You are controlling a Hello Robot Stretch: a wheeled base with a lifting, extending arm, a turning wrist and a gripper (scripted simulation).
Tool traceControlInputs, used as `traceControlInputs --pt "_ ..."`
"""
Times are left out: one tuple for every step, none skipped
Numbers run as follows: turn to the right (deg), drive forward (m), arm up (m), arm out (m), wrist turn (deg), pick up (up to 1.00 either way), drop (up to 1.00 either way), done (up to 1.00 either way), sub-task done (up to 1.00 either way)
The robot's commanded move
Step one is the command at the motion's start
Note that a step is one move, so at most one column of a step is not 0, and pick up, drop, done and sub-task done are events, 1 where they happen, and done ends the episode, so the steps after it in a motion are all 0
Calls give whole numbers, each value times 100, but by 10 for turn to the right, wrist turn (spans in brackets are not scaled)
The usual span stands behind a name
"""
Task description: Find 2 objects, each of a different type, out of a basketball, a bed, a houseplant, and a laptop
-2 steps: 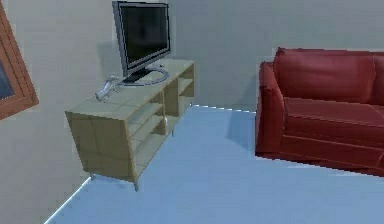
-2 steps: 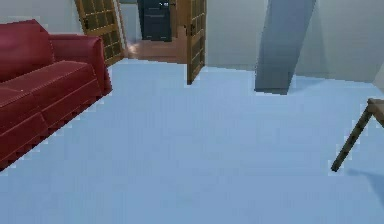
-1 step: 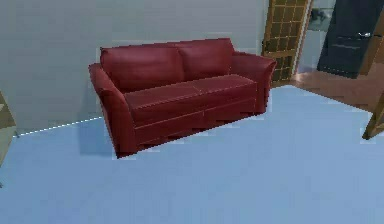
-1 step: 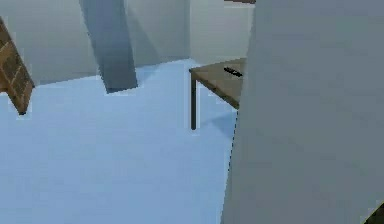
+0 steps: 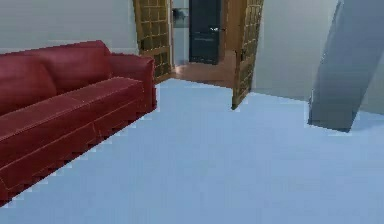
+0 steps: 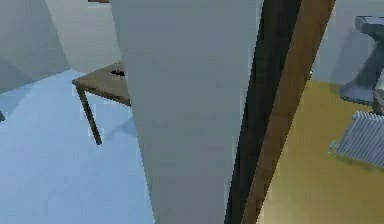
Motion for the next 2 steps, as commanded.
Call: traceControlInputs --pt "0 100 0 0 0 0 0 0 0" --pt "0 100 0 0 0 0 0 0 0"
